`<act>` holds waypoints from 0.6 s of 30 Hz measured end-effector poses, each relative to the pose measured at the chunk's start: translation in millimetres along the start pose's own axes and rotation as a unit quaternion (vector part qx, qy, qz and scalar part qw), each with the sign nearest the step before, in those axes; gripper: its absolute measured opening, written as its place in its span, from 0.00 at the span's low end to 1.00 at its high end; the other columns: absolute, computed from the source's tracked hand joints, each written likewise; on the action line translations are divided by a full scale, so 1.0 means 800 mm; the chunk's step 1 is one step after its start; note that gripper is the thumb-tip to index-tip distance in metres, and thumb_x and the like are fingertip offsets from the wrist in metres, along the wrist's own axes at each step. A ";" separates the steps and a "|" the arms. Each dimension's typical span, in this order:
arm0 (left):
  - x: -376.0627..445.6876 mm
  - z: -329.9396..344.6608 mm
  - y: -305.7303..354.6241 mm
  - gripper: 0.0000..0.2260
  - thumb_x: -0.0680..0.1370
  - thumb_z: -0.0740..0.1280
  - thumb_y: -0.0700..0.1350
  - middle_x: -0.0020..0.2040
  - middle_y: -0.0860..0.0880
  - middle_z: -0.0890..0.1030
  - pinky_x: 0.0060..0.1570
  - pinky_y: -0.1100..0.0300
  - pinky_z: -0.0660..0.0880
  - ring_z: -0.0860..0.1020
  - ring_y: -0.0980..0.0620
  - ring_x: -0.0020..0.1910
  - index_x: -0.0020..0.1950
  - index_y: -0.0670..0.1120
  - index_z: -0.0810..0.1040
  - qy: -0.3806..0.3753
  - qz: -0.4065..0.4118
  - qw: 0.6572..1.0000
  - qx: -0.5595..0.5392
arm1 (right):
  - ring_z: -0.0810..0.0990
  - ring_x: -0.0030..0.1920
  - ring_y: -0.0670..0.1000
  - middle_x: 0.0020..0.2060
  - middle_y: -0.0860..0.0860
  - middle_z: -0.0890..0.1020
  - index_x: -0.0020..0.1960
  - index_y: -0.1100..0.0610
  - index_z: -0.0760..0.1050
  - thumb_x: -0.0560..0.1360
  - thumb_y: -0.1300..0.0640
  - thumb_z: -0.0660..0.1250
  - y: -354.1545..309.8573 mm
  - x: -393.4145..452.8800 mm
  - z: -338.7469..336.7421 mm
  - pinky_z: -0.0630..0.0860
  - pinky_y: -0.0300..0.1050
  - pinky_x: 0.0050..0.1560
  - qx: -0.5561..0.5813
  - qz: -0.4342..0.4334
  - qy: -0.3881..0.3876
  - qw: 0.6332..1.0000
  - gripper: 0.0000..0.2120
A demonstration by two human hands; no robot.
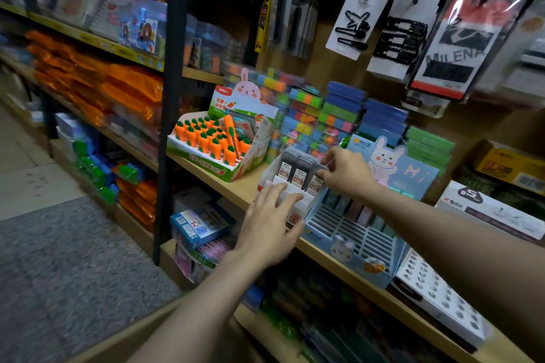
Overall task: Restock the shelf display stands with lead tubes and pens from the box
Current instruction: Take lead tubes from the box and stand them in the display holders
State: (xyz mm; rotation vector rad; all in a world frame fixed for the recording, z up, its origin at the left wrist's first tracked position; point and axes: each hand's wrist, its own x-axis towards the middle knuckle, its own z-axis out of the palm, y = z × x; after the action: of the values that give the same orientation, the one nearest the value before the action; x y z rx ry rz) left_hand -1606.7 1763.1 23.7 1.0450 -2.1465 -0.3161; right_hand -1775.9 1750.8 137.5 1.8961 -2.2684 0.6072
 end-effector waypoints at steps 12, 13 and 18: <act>-0.017 -0.009 0.000 0.25 0.79 0.62 0.54 0.79 0.56 0.49 0.75 0.47 0.56 0.46 0.54 0.78 0.75 0.59 0.60 -0.018 0.030 0.999 -0.027 | 0.74 0.57 0.52 0.55 0.52 0.74 0.59 0.55 0.79 0.75 0.52 0.70 0.006 -0.022 0.010 0.73 0.50 0.57 0.028 -0.033 0.145 0.988 0.14; -0.023 -0.012 0.001 0.24 0.79 0.63 0.52 0.79 0.57 0.51 0.74 0.49 0.57 0.49 0.54 0.78 0.75 0.58 0.62 -0.008 0.043 0.998 -0.041 | 0.73 0.56 0.49 0.54 0.51 0.74 0.58 0.55 0.78 0.75 0.53 0.69 0.003 -0.032 0.009 0.73 0.47 0.57 0.075 -0.039 0.161 0.983 0.13; -0.067 -0.032 -0.017 0.12 0.78 0.65 0.47 0.61 0.55 0.74 0.61 0.61 0.69 0.70 0.57 0.62 0.61 0.50 0.77 0.037 0.084 0.995 -0.043 | 0.75 0.43 0.40 0.45 0.44 0.76 0.48 0.48 0.77 0.74 0.60 0.67 -0.031 -0.131 0.037 0.69 0.28 0.44 0.266 -0.118 0.228 0.929 0.07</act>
State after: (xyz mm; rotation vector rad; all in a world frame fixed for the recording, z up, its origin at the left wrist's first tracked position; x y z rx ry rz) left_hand -1558.7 1797.1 8.2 0.8100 -2.1190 -0.2829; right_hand -1725.6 1832.0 80.2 1.9128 -1.6567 1.5575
